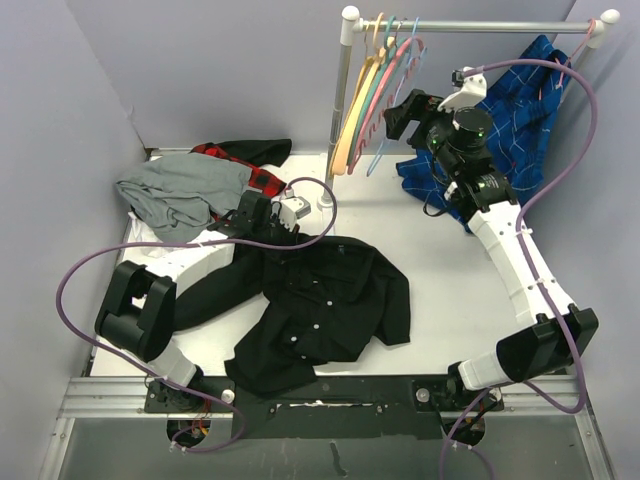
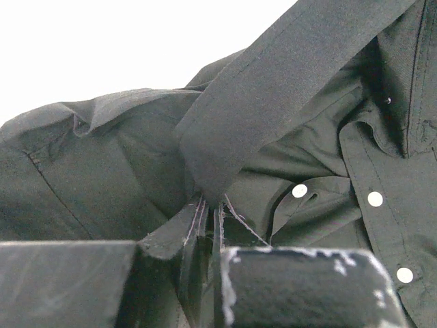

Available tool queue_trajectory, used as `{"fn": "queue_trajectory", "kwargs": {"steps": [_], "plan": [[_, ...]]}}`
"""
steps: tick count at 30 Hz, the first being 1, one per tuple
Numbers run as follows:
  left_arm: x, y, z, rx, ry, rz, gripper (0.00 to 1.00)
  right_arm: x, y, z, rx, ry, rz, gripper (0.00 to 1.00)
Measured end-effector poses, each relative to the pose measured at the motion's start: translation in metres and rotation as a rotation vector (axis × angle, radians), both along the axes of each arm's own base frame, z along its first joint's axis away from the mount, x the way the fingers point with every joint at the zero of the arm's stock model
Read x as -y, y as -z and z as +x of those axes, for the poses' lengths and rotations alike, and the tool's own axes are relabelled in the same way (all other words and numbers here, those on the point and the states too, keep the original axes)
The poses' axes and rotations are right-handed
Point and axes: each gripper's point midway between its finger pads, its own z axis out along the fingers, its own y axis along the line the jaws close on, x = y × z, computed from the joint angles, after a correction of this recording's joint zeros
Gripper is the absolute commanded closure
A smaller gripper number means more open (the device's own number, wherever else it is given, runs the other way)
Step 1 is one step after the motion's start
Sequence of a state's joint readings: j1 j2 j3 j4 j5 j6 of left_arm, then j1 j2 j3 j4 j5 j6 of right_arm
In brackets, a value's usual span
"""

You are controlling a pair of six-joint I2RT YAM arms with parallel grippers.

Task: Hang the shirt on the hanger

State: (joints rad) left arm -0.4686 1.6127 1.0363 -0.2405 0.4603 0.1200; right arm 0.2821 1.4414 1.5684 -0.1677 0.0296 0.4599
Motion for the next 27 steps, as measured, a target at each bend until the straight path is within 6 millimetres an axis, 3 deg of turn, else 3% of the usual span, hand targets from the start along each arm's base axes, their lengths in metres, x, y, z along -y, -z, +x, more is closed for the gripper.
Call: {"fn": "queue_trajectory", "kwargs": {"steps": [4,9,13,14,20,22,23,27], "plan": [[0.0,0.0,0.0,0.001,0.001,0.001,1.0,0.0,0.004,0.004,-0.009,0.006,0.004,0.11],[0.0,0.0,0.0,0.004,0.003,0.002,1.0,-0.001,0.025,0.017,-0.052,0.021,-0.01,0.12],[0.0,0.0,0.0,0.005,0.005,0.003,1.0,-0.006,0.044,0.03,-0.09,0.022,-0.025,0.2],[-0.001,0.001,0.0,0.006,0.007,0.004,1.0,-0.009,0.048,0.033,-0.098,0.02,-0.028,0.25],[-0.002,0.004,-0.002,0.003,0.01,0.01,1.0,-0.016,0.052,0.046,-0.102,0.01,-0.04,0.81],[-0.002,0.003,-0.002,0.004,0.01,0.009,1.0,-0.016,0.05,0.045,-0.097,0.008,-0.046,0.94],[-0.002,0.003,-0.002,0.005,0.01,0.009,1.0,-0.016,0.048,0.045,-0.092,0.007,-0.046,0.99],[-0.002,0.001,-0.002,0.01,0.011,0.007,1.0,-0.015,0.041,0.04,-0.079,0.006,-0.051,1.0]]}}
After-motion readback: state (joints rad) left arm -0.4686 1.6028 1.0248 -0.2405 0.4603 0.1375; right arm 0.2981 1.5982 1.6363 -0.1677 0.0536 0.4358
